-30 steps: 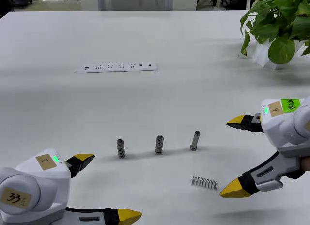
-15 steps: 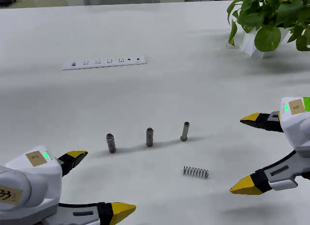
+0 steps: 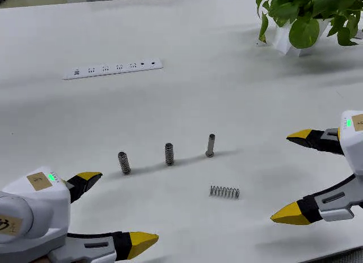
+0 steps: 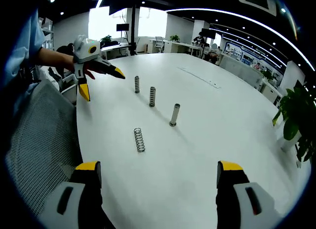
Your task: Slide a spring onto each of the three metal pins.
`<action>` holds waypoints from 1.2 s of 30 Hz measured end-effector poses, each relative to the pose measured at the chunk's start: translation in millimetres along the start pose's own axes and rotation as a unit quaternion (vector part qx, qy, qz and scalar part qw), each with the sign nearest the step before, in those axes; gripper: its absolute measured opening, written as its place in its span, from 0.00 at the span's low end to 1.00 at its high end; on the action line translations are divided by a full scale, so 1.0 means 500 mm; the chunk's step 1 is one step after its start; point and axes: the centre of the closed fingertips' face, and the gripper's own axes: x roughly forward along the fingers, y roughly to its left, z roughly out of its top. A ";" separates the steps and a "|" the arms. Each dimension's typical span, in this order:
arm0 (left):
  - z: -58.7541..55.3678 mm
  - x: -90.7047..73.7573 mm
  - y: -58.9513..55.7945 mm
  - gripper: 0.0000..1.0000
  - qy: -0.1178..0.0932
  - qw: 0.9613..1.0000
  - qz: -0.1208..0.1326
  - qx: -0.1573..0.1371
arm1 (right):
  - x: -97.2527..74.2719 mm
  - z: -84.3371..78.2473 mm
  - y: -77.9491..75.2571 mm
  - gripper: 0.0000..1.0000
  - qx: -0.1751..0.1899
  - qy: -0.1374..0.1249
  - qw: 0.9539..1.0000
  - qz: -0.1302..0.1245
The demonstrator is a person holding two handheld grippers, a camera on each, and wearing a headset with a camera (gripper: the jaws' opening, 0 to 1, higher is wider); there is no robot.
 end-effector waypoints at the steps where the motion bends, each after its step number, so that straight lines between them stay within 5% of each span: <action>1: 0.001 0.003 -0.003 0.96 0.001 1.000 -0.004 0.003 | -0.001 0.000 0.001 0.99 0.002 -0.001 1.000 0.000; 11: 0.039 0.042 -0.049 0.93 0.007 0.997 -0.056 0.048 | -0.013 -0.013 0.006 0.98 0.009 -0.003 1.000 -0.005; 19: 0.078 0.088 -0.084 0.77 0.012 0.989 -0.114 0.089 | -0.015 -0.020 0.009 0.98 0.017 -0.006 1.000 -0.005; 36: 0.112 0.195 -0.124 0.53 0.075 0.966 -0.176 0.175 | -0.014 -0.025 0.021 0.97 0.030 -0.009 1.000 -0.001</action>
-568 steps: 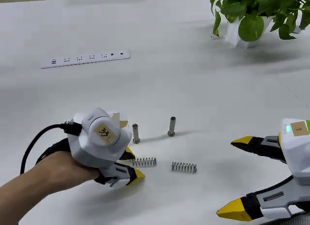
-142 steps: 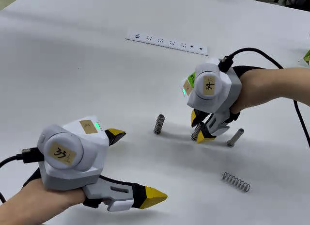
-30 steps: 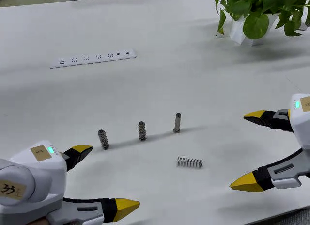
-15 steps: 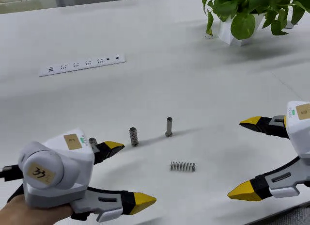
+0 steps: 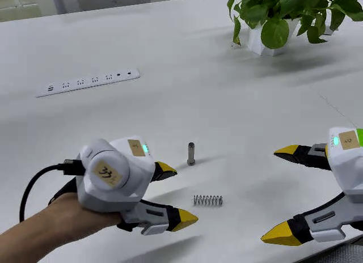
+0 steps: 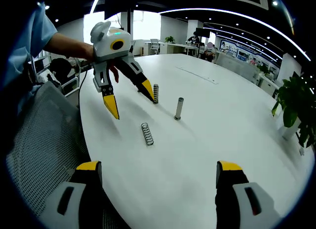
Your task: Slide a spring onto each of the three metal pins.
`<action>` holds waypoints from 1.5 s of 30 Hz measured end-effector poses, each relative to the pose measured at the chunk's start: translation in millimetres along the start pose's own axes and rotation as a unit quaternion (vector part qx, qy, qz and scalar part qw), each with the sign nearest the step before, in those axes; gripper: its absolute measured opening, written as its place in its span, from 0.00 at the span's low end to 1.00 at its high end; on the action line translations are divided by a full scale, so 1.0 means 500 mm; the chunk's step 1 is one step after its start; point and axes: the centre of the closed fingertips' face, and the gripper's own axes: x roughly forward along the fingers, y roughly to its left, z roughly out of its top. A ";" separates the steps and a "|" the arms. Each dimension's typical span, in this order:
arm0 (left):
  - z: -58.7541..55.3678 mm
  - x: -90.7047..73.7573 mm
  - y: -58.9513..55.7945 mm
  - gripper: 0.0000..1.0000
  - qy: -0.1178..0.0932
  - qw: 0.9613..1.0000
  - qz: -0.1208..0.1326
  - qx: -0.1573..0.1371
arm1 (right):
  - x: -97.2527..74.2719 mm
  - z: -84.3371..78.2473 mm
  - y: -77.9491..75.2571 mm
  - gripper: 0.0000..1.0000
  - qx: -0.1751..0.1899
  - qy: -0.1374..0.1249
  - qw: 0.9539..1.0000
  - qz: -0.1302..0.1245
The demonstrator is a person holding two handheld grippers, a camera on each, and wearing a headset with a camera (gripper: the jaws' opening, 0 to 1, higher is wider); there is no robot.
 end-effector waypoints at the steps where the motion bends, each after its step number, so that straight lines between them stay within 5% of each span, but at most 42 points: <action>1: 0.001 0.007 0.002 0.52 0.006 1.000 -0.001 0.007 | 0.000 -0.001 0.001 0.97 0.001 0.000 1.000 0.000; 15: -0.008 0.061 0.006 0.27 0.067 0.996 -0.034 0.040 | 0.001 -0.014 0.005 0.96 0.008 0.000 1.000 0.002; 31: -0.046 0.089 -0.007 0.18 0.127 0.986 -0.059 0.087 | 0.003 -0.020 0.009 0.96 0.016 -0.003 1.000 0.002; 40: -0.042 0.093 -0.002 0.16 0.140 0.985 -0.064 0.084 | 0.008 -0.020 0.013 0.96 0.015 0.000 1.000 0.005; 45: -0.043 0.095 0.000 0.12 0.164 0.979 -0.068 0.099 | 0.013 -0.017 0.015 0.96 0.014 0.000 1.000 0.007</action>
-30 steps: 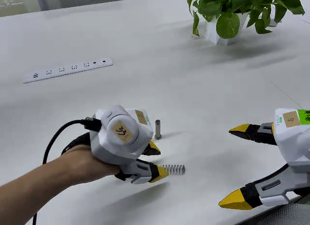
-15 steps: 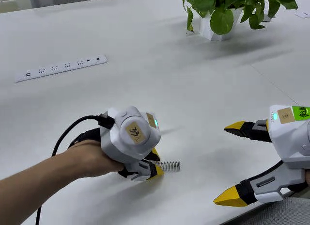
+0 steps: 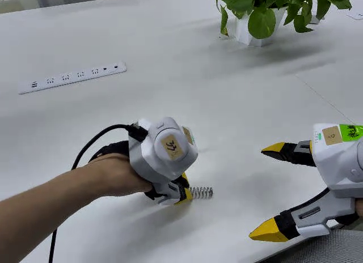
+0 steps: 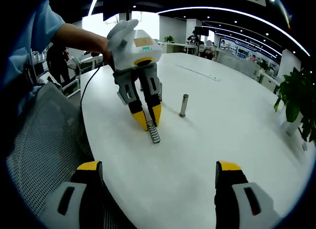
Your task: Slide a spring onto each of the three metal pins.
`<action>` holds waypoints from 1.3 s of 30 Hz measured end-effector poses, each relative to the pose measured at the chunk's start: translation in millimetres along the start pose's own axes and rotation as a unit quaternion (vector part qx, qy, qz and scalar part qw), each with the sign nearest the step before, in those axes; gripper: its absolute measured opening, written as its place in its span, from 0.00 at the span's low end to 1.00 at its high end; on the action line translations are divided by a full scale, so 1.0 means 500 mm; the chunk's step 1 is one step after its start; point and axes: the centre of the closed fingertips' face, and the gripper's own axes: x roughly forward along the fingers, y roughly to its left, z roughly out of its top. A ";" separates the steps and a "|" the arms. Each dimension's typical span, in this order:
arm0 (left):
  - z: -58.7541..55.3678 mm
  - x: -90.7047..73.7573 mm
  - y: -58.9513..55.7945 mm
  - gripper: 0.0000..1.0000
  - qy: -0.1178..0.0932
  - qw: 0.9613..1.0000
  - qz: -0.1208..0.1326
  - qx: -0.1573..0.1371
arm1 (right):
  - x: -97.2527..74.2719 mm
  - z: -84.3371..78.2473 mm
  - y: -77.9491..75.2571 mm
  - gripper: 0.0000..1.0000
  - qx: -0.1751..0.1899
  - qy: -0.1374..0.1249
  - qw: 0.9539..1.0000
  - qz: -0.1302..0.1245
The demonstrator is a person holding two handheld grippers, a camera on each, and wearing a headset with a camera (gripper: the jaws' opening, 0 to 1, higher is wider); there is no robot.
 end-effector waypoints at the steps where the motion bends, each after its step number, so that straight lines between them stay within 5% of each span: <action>1: 0.000 0.000 -0.001 0.12 0.005 1.000 0.000 0.007 | 0.001 0.001 0.001 0.96 0.000 0.000 1.000 0.000; 9: -0.002 0.000 -0.002 0.11 0.017 1.000 0.002 0.008 | 0.003 0.001 0.006 0.96 0.001 0.000 1.000 0.002; 20: -0.011 -0.013 -0.017 0.10 -0.052 0.996 0.021 -0.070 | -0.003 0.007 0.008 0.95 0.003 -0.006 1.000 0.002; 28: -0.008 -0.051 -0.042 0.10 -0.105 0.989 0.042 -0.098 | 0.007 0.027 0.019 0.93 -0.005 -0.011 1.000 0.014; 39: 0.002 -0.119 -0.076 0.10 -0.172 0.973 0.063 -0.138 | 0.028 0.094 0.053 0.85 -0.032 -0.028 0.997 0.057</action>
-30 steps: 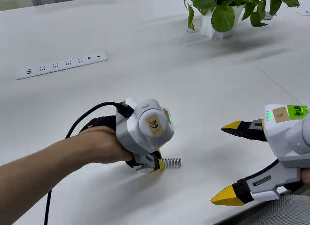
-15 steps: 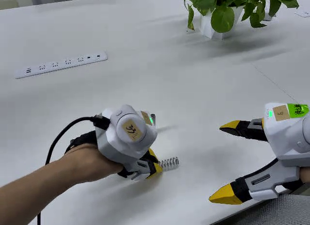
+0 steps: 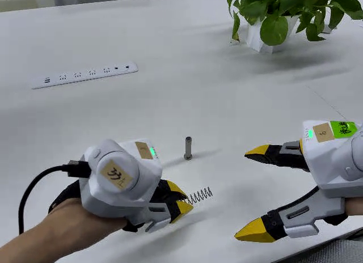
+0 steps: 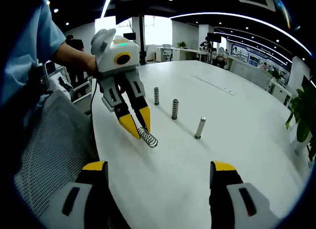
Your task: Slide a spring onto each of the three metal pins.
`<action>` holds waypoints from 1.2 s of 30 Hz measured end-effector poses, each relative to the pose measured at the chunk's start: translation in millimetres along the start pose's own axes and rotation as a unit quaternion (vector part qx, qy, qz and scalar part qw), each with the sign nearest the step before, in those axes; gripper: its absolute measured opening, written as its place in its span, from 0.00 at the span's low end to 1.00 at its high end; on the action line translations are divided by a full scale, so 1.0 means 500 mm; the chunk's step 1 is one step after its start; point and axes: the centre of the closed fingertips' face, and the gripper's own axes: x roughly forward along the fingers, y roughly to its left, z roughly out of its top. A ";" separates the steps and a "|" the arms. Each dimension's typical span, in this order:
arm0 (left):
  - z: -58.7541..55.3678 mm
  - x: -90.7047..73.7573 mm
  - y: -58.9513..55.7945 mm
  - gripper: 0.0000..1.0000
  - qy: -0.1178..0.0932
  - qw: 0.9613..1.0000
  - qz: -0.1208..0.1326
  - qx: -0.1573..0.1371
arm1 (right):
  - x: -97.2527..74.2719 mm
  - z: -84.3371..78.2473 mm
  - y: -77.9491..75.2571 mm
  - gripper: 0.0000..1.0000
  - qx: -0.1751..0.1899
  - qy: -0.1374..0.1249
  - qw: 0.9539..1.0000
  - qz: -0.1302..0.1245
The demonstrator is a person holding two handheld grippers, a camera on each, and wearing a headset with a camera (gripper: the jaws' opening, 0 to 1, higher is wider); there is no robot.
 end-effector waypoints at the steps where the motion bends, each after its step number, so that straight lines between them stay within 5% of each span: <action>1: 0.000 -0.005 -0.002 0.10 -0.003 1.000 0.001 0.001 | 0.002 0.007 0.003 0.84 -0.002 -0.002 1.000 0.004; 10: 0.006 -0.043 -0.031 0.10 -0.040 0.999 0.007 0.014 | 0.027 0.058 0.041 0.70 -0.034 -0.004 0.998 0.056; 22: 0.006 -0.046 -0.054 0.10 -0.066 0.998 0.003 0.019 | 0.046 0.079 0.090 0.32 -0.051 0.010 0.991 0.123; 36: -0.004 -0.051 -0.056 0.10 -0.073 0.997 0.001 0.017 | 0.049 0.074 0.111 0.16 -0.045 0.020 0.988 0.148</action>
